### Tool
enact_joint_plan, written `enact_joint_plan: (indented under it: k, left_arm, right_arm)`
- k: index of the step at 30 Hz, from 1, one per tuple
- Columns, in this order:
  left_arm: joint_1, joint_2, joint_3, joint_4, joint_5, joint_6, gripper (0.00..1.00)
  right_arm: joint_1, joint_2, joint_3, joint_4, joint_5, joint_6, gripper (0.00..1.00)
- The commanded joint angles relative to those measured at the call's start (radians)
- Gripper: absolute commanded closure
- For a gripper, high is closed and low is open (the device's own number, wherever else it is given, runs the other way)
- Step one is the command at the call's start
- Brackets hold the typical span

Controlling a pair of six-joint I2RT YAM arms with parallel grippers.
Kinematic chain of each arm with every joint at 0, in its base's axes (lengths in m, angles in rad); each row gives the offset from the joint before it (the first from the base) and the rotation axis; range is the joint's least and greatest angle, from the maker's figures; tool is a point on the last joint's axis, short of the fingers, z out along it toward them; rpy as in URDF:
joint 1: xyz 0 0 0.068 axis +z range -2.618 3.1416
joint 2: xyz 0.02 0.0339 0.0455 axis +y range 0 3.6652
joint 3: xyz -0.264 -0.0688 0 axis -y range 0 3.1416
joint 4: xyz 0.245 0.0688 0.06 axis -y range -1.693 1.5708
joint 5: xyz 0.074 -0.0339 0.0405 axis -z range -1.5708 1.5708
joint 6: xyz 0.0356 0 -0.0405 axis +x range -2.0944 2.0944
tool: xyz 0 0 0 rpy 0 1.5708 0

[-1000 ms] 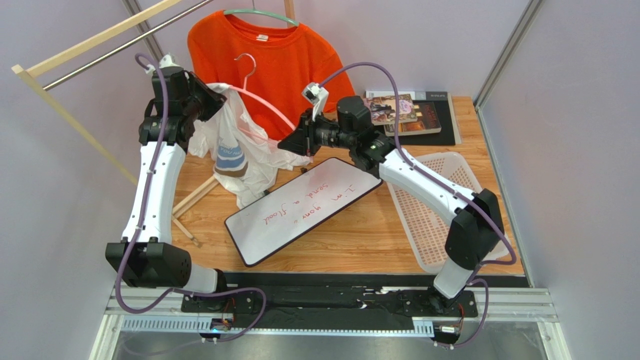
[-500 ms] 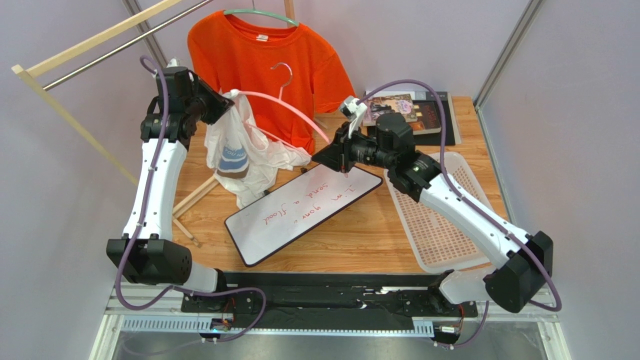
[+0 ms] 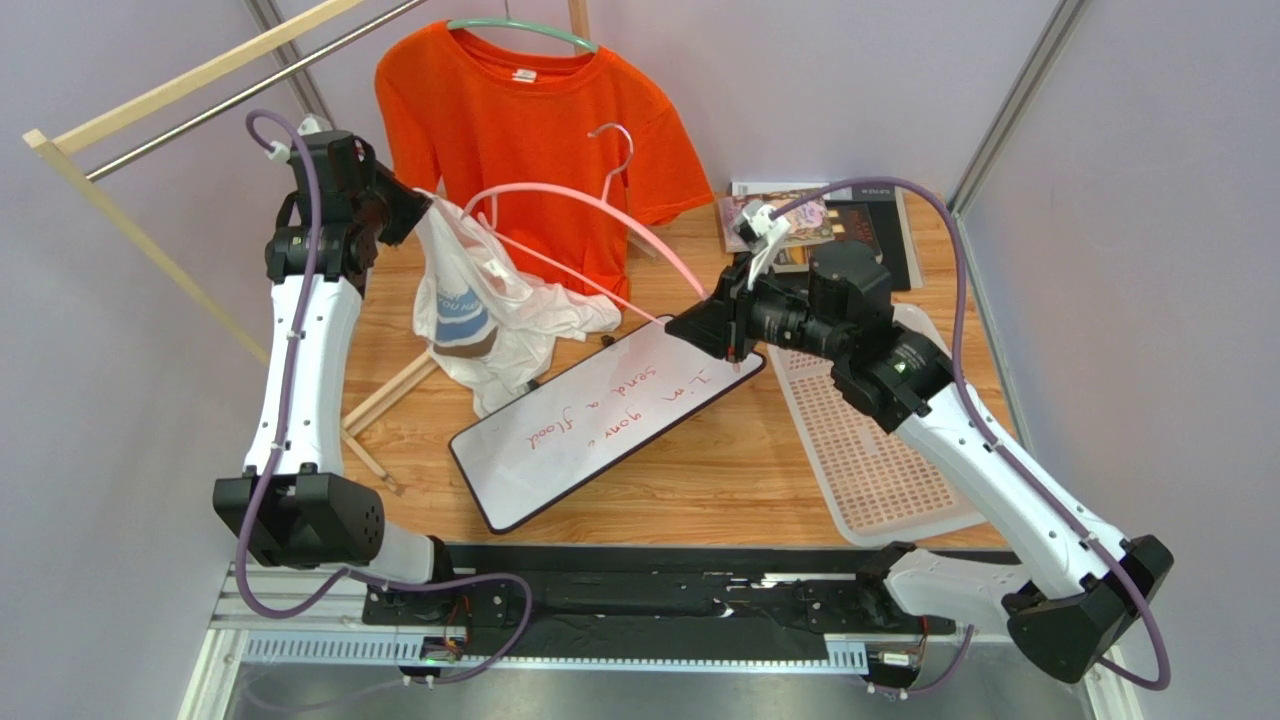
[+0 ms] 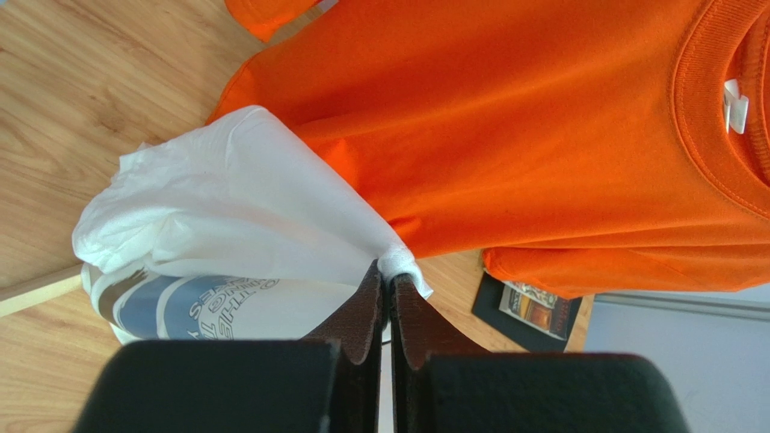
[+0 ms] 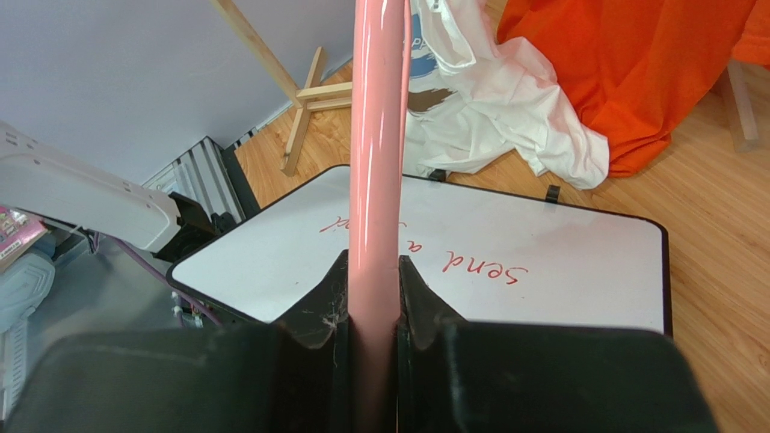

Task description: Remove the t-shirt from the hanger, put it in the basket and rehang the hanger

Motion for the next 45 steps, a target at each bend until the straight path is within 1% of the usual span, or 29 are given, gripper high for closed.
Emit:
enact_joint_plan:
  k: [1, 5, 6, 9, 10, 11, 15, 20, 22, 34, 45]
  left_arm:
    - [0.002, -0.022, 0.008, 0.025, -0.011, -0.021, 1.0]
    - [0.004, -0.047, -0.066, 0.022, 0.015, -0.07, 1.0]
    - [0.004, -0.053, -0.078, 0.022, 0.015, -0.085, 1.0]
    - [0.002, -0.077, -0.111, 0.017, 0.006, -0.079, 1.0]
    - [0.004, -0.092, -0.115, 0.001, -0.002, -0.076, 1.0]
    - [0.004, -0.1, -0.123, -0.007, -0.008, -0.073, 1.0]
    - [0.004, -0.157, -0.175, -0.022, -0.018, -0.076, 1.0]
    - [0.005, -0.24, -0.25, -0.019, -0.023, -0.086, 1.0]
    - [0.007, -0.26, -0.253, -0.038, -0.054, -0.082, 1.0]
    - [0.011, -0.289, -0.273, -0.088, -0.035, -0.073, 1.0]
    - [0.011, -0.303, -0.266, -0.088, -0.043, -0.061, 1.0]
  right_arm:
    - [-0.027, 0.079, 0.175, 0.039, 0.037, 0.097, 1.0]
    - [-0.038, 0.195, 0.312, 0.063, 0.014, 0.188, 1.0]
    - [-0.041, 0.224, 0.367, 0.078, -0.002, 0.203, 1.0]
    - [-0.041, 0.317, 0.44, 0.109, -0.041, 0.257, 1.0]
    - [-0.041, 0.342, 0.492, 0.109, -0.052, 0.271, 1.0]
    - [-0.038, 0.391, 0.511, 0.123, -0.071, 0.277, 1.0]
    - [-0.021, 0.488, 0.574, 0.19, -0.093, 0.279, 1.0]
    - [0.028, 0.595, 0.687, 0.249, -0.09, 0.269, 1.0]
    - [0.04, 0.639, 0.724, 0.256, -0.082, 0.271, 1.0]
    - [0.105, 0.808, 0.954, 0.273, -0.041, 0.332, 1.0]
    - [0.125, 0.87, 0.997, 0.29, -0.027, 0.36, 1.0]
